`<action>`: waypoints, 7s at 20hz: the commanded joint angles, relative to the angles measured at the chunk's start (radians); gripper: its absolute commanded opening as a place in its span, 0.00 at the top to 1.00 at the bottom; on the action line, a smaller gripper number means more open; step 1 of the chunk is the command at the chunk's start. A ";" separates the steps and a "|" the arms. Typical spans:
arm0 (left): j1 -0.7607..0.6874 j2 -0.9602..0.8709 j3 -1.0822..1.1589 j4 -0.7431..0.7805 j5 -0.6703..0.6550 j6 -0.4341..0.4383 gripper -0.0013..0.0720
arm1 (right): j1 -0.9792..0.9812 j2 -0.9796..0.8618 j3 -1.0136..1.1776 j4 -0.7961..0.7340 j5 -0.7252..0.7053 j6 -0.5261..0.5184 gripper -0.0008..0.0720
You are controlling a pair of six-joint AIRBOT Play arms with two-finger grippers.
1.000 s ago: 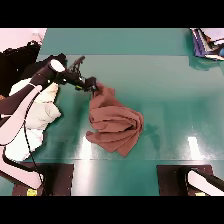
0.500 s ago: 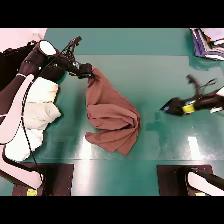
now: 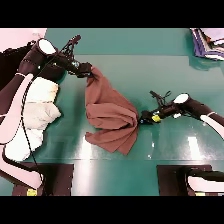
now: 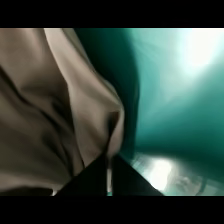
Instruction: Fold the shirts.
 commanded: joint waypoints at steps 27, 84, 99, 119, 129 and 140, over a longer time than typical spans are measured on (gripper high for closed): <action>0.000 0.914 0.263 0.056 0.195 0.048 0.95 | -0.400 0.483 1.268 -0.363 0.189 0.065 0.97; 0.257 0.647 -1.187 -0.061 0.113 0.019 0.65 | -0.576 0.570 0.097 -0.417 0.351 0.090 0.37; 0.257 0.647 -1.099 -0.060 0.080 0.106 0.95 | -0.863 0.571 -0.350 -0.591 0.341 0.114 0.30; 0.257 0.647 -1.099 -0.060 0.088 0.106 0.95 | -0.694 0.452 -0.388 -0.565 0.208 0.147 0.97; 0.257 0.835 -0.654 -0.061 -0.023 0.039 0.95 | -0.694 0.749 0.048 -0.401 0.241 0.140 0.97; 0.257 0.839 0.342 -0.159 -0.079 -0.035 0.95 | -0.694 0.723 0.859 -0.201 0.210 0.102 0.97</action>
